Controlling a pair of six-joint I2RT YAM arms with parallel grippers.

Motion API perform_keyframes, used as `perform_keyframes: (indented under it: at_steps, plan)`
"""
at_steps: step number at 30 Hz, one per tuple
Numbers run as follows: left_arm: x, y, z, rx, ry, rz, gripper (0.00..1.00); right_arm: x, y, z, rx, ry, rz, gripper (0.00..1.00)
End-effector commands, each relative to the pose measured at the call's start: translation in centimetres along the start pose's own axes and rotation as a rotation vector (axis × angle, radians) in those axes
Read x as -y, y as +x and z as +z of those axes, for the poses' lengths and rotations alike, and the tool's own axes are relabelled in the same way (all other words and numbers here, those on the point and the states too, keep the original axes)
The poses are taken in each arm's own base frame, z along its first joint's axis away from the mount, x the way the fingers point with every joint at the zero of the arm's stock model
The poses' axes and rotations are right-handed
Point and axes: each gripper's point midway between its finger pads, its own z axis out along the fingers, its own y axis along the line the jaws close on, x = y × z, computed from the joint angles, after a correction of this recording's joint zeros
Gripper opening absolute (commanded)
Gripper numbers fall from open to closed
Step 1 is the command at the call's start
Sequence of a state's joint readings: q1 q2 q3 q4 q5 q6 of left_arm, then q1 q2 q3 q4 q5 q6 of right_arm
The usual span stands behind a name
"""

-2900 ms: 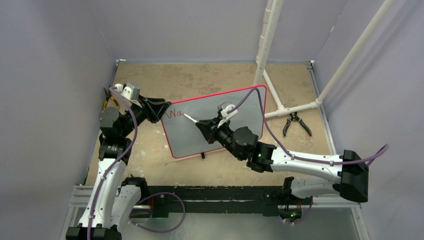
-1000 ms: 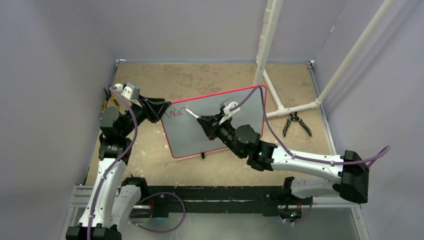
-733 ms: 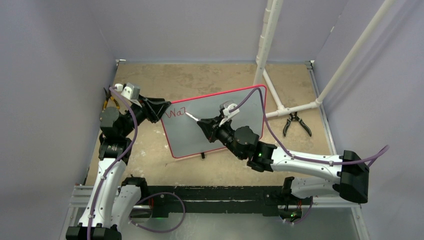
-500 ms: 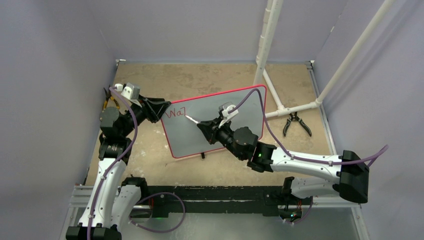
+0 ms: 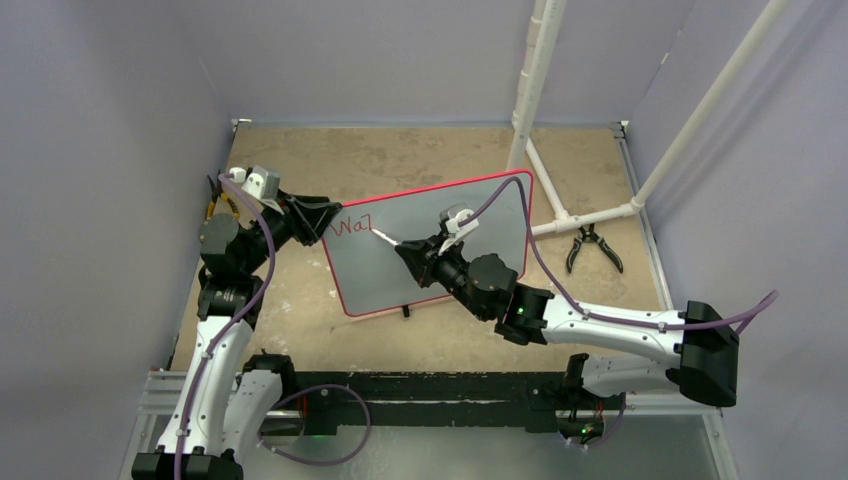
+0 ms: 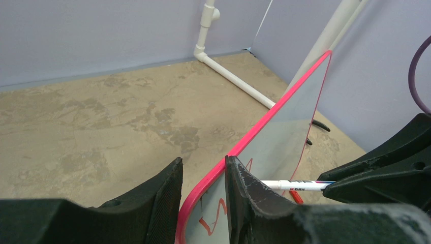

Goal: Write a sentence on the whiteboard

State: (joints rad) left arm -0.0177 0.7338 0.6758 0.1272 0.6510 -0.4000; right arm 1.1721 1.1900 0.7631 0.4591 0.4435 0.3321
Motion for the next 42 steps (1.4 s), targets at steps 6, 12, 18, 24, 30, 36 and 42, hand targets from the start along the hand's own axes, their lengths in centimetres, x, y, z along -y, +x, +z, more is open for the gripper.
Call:
perform_keyframes:
  at_steps: [6, 12, 18, 24, 30, 36, 42]
  plan:
    - [0.3, 0.0, 0.0, 0.001, 0.022, 0.027, 0.34, 0.7, -4.6, 0.0, 0.136, 0.067, 0.030, 0.00]
    - [0.3, 0.0, 0.0, 0.001, 0.021, 0.027, 0.34, 1.2, -4.4, -0.3, 0.141, 0.082, 0.039, 0.00]
    - [0.3, 0.0, -0.1, 0.001, 0.021, 0.029, 0.34, 1.9, -3.9, -0.8, 0.137, 0.104, 0.053, 0.00]
    - [0.2, 0.1, 0.0, -0.001, 0.021, 0.025, 0.34, 1.2, -3.7, -0.8, 0.130, 0.057, 0.036, 0.00]
    - [0.2, 0.0, 0.0, 0.000, 0.019, 0.026, 0.34, -0.6, -4.5, -1.6, 0.146, -0.061, 0.011, 0.00]
    - [0.2, 0.1, 0.0, -0.001, 0.019, 0.025, 0.34, 0.2, -3.4, -1.1, 0.115, -0.014, 0.012, 0.00]
    - [0.2, 0.1, 0.0, -0.003, 0.020, 0.024, 0.34, 0.9, -3.0, -0.6, 0.104, 0.041, 0.024, 0.00]
